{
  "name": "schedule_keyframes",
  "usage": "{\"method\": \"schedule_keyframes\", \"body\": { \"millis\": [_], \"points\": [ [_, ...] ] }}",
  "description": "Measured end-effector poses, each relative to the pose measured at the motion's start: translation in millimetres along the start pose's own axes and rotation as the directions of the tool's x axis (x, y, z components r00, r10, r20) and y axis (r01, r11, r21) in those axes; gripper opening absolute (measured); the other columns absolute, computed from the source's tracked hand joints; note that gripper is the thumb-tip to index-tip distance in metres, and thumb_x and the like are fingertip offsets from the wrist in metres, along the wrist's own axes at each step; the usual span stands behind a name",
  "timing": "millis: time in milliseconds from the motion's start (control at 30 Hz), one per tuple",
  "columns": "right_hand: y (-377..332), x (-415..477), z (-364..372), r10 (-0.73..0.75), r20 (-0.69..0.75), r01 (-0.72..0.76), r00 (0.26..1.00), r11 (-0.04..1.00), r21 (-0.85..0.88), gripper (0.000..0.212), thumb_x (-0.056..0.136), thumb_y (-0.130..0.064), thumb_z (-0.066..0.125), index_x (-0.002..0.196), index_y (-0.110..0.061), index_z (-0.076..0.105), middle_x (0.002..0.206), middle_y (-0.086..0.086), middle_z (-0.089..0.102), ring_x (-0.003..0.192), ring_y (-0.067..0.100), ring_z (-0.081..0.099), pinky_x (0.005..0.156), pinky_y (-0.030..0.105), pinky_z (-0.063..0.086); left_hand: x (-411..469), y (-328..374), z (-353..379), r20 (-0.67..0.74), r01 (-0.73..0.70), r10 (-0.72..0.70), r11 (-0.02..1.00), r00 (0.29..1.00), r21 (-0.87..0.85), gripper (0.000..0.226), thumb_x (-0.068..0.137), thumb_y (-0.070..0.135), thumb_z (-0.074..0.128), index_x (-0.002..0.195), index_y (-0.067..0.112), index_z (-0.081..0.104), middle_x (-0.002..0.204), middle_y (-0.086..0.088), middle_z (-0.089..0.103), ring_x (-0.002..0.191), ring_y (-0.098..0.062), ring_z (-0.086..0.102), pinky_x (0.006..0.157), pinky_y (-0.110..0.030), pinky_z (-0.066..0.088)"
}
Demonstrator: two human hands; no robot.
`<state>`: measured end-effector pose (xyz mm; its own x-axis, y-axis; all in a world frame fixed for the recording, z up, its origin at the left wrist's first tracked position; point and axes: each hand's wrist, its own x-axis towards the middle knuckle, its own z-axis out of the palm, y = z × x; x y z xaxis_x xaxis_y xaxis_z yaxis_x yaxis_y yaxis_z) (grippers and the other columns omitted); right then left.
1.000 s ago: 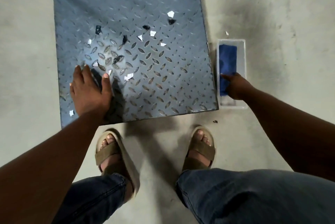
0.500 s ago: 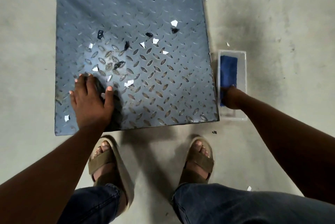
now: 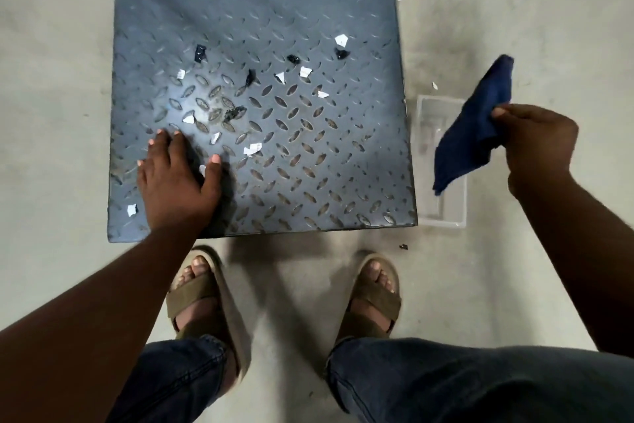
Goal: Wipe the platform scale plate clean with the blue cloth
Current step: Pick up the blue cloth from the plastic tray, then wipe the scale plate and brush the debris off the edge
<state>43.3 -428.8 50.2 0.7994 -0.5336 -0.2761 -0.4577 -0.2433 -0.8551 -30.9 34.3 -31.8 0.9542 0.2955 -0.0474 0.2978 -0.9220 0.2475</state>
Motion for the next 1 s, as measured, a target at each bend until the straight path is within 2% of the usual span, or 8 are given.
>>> {"method": "schedule_keyframes", "body": {
  "millis": [100, 167, 267, 400, 533, 667, 800, 1000],
  "points": [
    [-48.3, -6.6, 5.6, -0.112, 0.05, 0.116, 0.992, 0.99, -0.079, 0.021, 0.083, -0.013, 0.075, 0.074, -0.03, 0.071, 0.077, -0.013, 0.069, 0.077, 0.003, 0.067, 0.082, 0.025, 0.055, 23.0, 6.9, -24.7, 0.107, -0.05, 0.037, 0.991, 0.994, 0.126, 0.082, 0.098, 0.077, 0.033, 0.137, 0.007, 0.052, 0.143, -0.024, 0.053, 0.129, -0.046, 0.055, 0.111, -0.058, 0.042],
    [-73.4, -8.6, 23.7, -0.211, 0.099, 0.226, 0.973, 0.958, -0.179, 0.012, 0.085, -0.014, 0.07, 0.089, -0.026, 0.067, 0.088, -0.007, 0.067, 0.088, 0.012, 0.067, 0.088, 0.032, 0.054, 46.6, 13.1, -62.5, 0.154, -0.15, 0.12, 0.968, 0.981, 0.203, 0.087, 0.096, 0.081, 0.029, 0.133, 0.006, 0.055, 0.135, -0.023, 0.059, 0.121, -0.045, 0.061, 0.108, -0.056, 0.043],
    [-98.8, -6.6, 65.5, -0.264, 0.314, 0.394, 0.912, 0.775, -0.495, 0.035, 0.094, -0.012, 0.058, 0.127, 0.0, 0.054, 0.116, 0.022, 0.062, 0.113, 0.04, 0.061, 0.09, 0.04, 0.043, 83.2, 20.6, -118.7, 0.081, -0.284, 0.272, 0.931, 0.959, 0.228, 0.082, 0.096, 0.076, 0.033, 0.136, 0.006, 0.052, 0.143, -0.021, 0.057, 0.132, -0.041, 0.056, 0.12, -0.059, 0.033],
    [-127.5, -33.1, 104.8, -0.177, 0.518, 0.53, 0.837, 0.496, -0.687, 0.054, 0.078, -0.024, 0.032, 0.121, -0.002, 0.057, 0.115, 0.035, 0.059, 0.114, 0.049, 0.052, 0.085, 0.043, 0.04, 77.1, 24.2, -146.4, 0.013, -0.163, 0.162, 0.979, 0.987, 0.125, 0.079, 0.103, 0.068, 0.039, 0.155, 0.009, 0.042, 0.168, -0.018, 0.037, 0.155, -0.036, 0.036, 0.129, -0.057, 0.019],
    [-105.3, -70.0, 133.9, -0.118, 0.379, 0.351, 0.918, 0.684, -0.64, 0.045, 0.09, -0.013, 0.048, 0.132, -0.011, 0.062, 0.131, 0.025, 0.054, 0.124, 0.042, 0.051, 0.103, 0.038, 0.043, 27.0, 12.7, -101.7, 0.098, 0.011, -0.009, 1.0, 0.995, -0.019, 0.084, 0.102, 0.068, 0.036, 0.165, 0.012, 0.031, 0.176, -0.017, 0.02, 0.163, -0.034, 0.022, 0.132, -0.056, 0.015],
    [-60.7, -111.1, 172.1, 0.038, 0.261, 0.111, 0.965, 0.839, -0.532, 0.047, 0.093, -0.013, 0.059, 0.137, -0.002, 0.049, 0.14, 0.022, 0.048, 0.126, 0.036, 0.052, 0.088, 0.031, 0.036, -6.3, 9.3, -49.9, 0.194, 0.09, -0.083, 0.996, 0.977, -0.027, 0.086, 0.104, 0.07, 0.029, 0.169, 0.015, 0.021, 0.178, -0.014, 0.014, 0.165, -0.033, 0.014, 0.134, -0.054, 0.01],
    [-17.1, -123.4, 197.2, 0.043, 0.205, 0.078, 0.978, 0.835, -0.545, 0.066, 0.091, -0.027, 0.063, 0.148, -0.009, 0.036, 0.148, 0.019, 0.038, 0.129, 0.036, 0.047, 0.093, 0.038, 0.038, -17.1, -0.9, -14.6, 0.126, 0.055, -0.049, 0.998, 0.991, -0.044, 0.081, 0.106, 0.066, 0.031, 0.168, 0.014, 0.023, 0.178, -0.013, 0.015, 0.166, -0.032, 0.012, 0.134, -0.053, 0.009],
    [-1.7, -78.5, 211.4, -0.099, 0.042, 0.108, 0.994, 0.876, -0.47, 0.029, 0.098, -0.021, 0.052, 0.121, -0.009, 0.062, 0.116, 0.012, 0.066, 0.099, 0.028, 0.063, 0.077, 0.024, 0.033, -19.8, -11.3, 8.8, 0.03, 0.028, -0.029, 1.0, 0.999, 0.014, 0.084, 0.106, 0.069, 0.032, 0.171, 0.018, 0.017, 0.18, -0.009, 0.01, 0.167, -0.027, 0.007, 0.135, -0.049, 0.004]
  ]
}}
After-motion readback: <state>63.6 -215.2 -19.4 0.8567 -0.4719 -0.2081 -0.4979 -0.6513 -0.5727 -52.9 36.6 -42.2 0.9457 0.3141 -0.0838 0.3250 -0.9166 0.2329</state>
